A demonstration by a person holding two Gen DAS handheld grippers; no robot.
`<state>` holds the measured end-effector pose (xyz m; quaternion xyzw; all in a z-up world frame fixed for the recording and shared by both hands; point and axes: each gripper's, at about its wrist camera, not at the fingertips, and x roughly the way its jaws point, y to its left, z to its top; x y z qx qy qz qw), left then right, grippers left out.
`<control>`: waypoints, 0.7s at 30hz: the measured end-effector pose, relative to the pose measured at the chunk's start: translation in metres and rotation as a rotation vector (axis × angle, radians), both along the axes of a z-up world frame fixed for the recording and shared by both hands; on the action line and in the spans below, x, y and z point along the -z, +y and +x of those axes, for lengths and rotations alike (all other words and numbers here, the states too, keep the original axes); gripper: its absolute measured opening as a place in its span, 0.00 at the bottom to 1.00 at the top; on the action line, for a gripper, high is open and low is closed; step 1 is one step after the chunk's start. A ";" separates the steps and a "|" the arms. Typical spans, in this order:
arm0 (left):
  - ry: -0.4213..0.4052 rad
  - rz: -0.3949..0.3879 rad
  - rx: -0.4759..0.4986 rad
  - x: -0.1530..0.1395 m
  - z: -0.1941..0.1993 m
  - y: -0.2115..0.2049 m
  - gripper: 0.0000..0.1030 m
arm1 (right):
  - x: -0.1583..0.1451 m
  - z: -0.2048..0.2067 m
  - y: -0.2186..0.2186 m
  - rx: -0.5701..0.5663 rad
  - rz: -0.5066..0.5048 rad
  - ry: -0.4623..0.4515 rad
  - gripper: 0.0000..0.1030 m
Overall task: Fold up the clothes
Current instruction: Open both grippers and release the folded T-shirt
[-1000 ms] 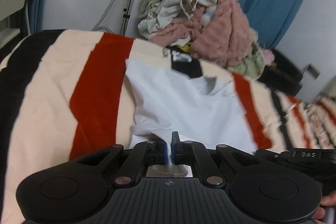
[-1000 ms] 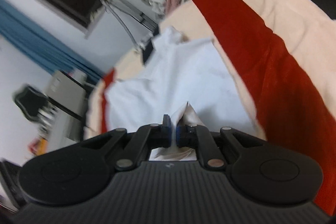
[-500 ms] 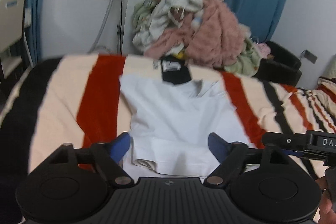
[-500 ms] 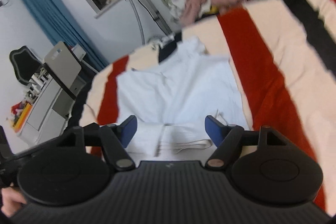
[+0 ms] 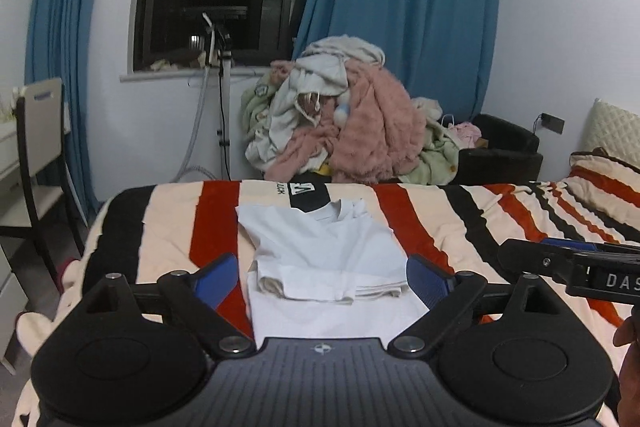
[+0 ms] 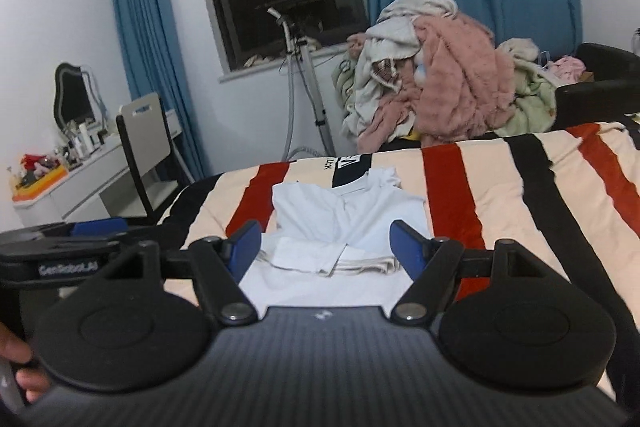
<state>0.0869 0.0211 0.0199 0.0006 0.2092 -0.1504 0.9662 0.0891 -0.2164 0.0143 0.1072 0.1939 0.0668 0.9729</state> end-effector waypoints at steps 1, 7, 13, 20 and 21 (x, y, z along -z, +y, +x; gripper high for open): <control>-0.012 -0.014 -0.003 0.005 -0.010 0.003 0.91 | 0.005 -0.008 0.002 0.007 0.000 -0.017 0.71; -0.046 -0.066 -0.016 0.035 -0.041 0.014 0.91 | 0.046 -0.036 0.011 0.064 0.015 -0.075 0.72; -0.035 -0.056 -0.021 0.066 -0.046 0.021 0.91 | 0.070 -0.024 0.013 0.063 -0.026 -0.012 0.71; 0.012 -0.038 -0.035 0.085 -0.038 0.019 0.91 | 0.074 -0.026 0.017 0.078 -0.061 -0.027 0.58; 0.018 -0.044 -0.038 0.086 -0.037 0.019 0.91 | 0.074 -0.027 0.017 0.087 -0.072 -0.030 0.55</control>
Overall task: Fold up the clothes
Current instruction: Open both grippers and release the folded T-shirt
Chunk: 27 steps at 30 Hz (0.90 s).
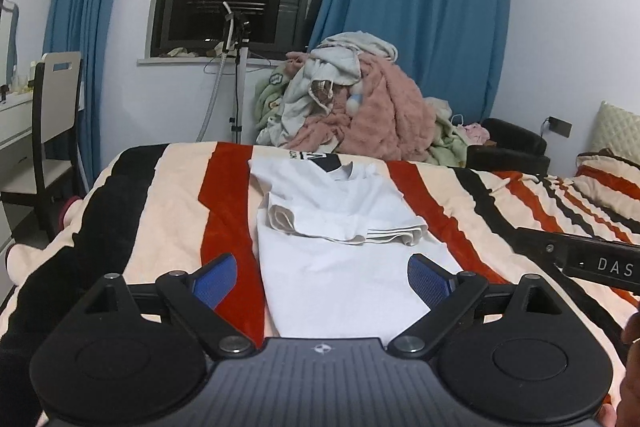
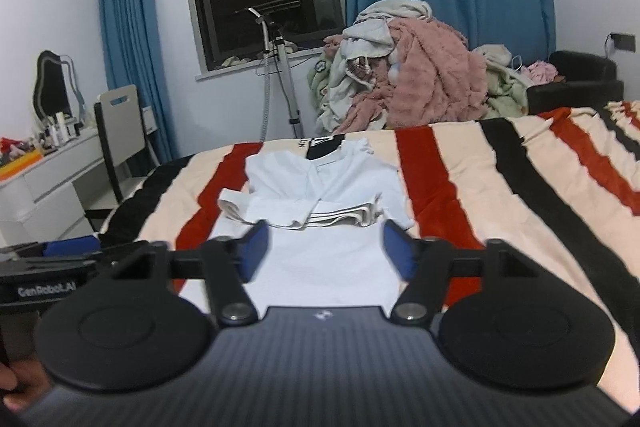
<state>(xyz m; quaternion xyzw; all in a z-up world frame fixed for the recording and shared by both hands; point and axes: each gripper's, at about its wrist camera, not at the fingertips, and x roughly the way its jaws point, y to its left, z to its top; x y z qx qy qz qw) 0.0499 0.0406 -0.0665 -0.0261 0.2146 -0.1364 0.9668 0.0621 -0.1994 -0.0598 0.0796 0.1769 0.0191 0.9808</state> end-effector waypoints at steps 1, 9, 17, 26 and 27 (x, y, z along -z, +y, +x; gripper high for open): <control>0.008 -0.008 -0.002 0.001 0.001 0.001 0.91 | 0.000 -0.001 0.000 0.009 -0.008 -0.003 0.55; 0.051 -0.027 -0.011 0.008 0.006 0.003 0.91 | 0.000 -0.004 -0.001 0.013 -0.008 -0.048 0.76; 0.138 -0.081 0.005 0.020 0.014 0.001 0.92 | 0.007 0.003 -0.010 0.043 0.037 0.007 0.80; 0.283 -0.217 0.029 0.039 0.030 0.007 0.92 | 0.023 0.016 -0.025 0.050 0.192 0.121 0.80; 0.313 -0.250 0.036 0.043 0.033 0.008 0.92 | 0.027 0.018 -0.030 0.050 0.244 0.147 0.80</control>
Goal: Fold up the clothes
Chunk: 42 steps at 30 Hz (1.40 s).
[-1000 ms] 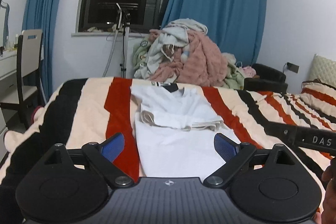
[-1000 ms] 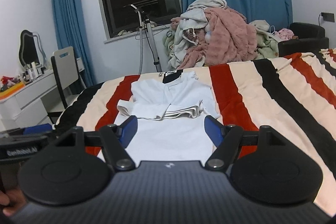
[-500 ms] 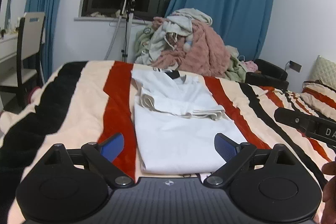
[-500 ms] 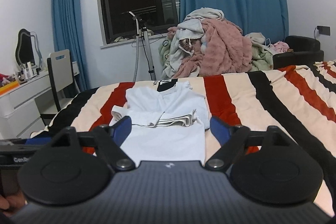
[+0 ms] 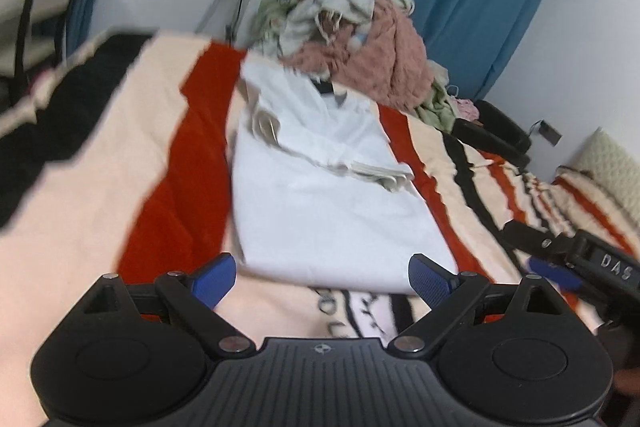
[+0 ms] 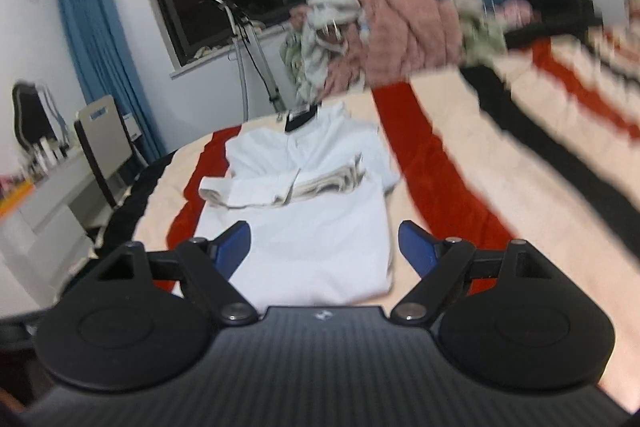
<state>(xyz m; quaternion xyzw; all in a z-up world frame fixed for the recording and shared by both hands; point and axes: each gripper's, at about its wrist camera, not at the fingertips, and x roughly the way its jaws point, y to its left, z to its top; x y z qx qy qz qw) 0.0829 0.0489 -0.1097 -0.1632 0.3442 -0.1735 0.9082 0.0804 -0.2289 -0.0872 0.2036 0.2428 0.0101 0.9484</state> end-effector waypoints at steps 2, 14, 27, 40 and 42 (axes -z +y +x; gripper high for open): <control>0.076 -0.079 0.010 0.011 0.009 0.003 0.92 | 0.012 0.006 -0.012 -0.006 0.142 0.050 0.80; 0.301 -0.401 -0.108 0.076 0.073 0.016 0.84 | 0.112 0.040 -0.051 0.058 0.835 0.280 0.62; 0.165 -0.433 -0.177 0.072 0.092 0.032 0.07 | 0.115 0.053 -0.047 0.093 0.738 0.208 0.09; -0.077 -0.426 -0.095 -0.030 -0.035 0.053 0.05 | 0.021 -0.073 -0.037 -0.049 0.606 -0.020 0.07; -0.084 -0.402 -0.081 -0.035 -0.066 0.052 0.05 | 0.013 -0.103 -0.033 -0.050 0.571 -0.041 0.07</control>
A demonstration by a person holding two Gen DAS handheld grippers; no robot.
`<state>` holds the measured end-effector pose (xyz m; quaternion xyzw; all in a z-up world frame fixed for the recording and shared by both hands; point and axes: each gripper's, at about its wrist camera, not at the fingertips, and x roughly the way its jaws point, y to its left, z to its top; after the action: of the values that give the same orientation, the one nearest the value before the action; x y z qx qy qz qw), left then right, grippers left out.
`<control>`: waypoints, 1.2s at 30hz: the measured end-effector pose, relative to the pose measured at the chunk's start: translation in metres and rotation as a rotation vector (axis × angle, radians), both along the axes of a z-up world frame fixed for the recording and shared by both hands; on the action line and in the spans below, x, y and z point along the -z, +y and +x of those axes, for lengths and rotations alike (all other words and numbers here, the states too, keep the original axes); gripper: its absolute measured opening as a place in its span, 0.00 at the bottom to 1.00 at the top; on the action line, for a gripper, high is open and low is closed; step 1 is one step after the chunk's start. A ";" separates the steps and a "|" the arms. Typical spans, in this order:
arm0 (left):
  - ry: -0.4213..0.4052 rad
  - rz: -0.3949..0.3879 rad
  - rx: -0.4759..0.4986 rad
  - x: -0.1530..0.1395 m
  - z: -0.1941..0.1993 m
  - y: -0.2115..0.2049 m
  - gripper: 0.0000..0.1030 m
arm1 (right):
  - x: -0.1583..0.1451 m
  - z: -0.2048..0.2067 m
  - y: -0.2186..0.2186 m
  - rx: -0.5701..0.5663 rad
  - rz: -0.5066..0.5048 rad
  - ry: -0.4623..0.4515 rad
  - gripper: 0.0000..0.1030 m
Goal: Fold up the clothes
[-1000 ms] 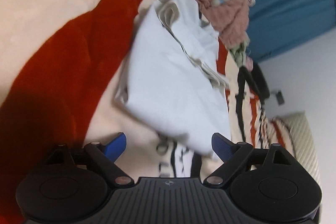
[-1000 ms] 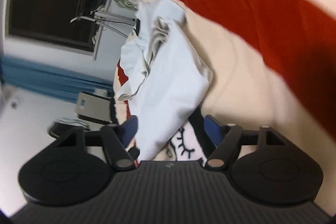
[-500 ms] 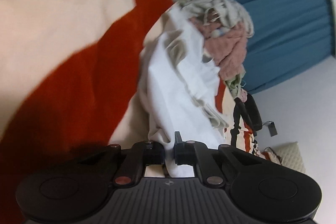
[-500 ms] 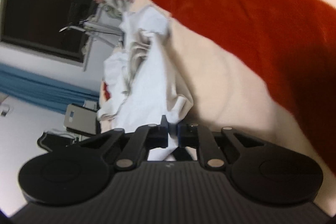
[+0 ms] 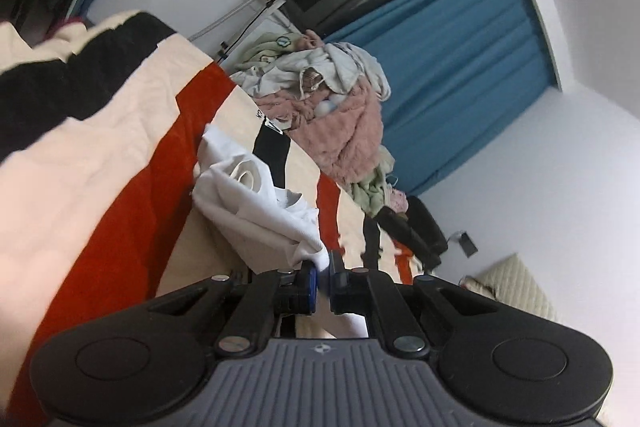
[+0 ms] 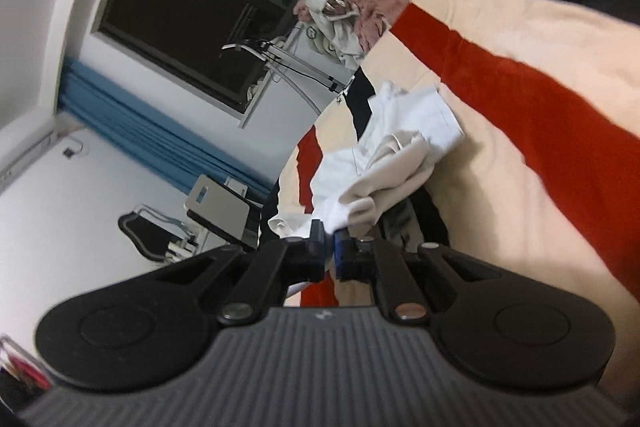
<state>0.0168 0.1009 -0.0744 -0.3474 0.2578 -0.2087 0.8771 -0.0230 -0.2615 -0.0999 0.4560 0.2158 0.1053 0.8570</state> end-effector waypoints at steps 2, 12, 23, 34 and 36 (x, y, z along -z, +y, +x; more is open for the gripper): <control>-0.003 0.024 0.013 -0.002 -0.029 -0.002 0.05 | -0.006 -0.028 0.003 0.018 -0.053 -0.023 0.07; -0.044 0.130 -0.003 -0.016 -0.042 -0.008 0.06 | -0.025 -0.006 0.004 0.063 -0.080 -0.060 0.07; 0.013 0.271 -0.044 -0.008 0.165 -0.038 0.06 | -0.028 0.208 0.008 0.127 -0.212 0.062 0.08; 0.039 0.342 -0.004 0.066 0.252 -0.044 0.07 | 0.052 0.284 0.000 0.064 -0.224 0.136 0.10; 0.042 0.346 0.000 0.068 0.254 -0.045 0.07 | 0.050 0.287 0.002 0.040 -0.250 0.133 0.14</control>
<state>0.2711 0.0560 -0.1420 -0.1954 0.3080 -0.1538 0.9183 0.2644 -0.2600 -0.1499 0.3561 0.2745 0.0299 0.8927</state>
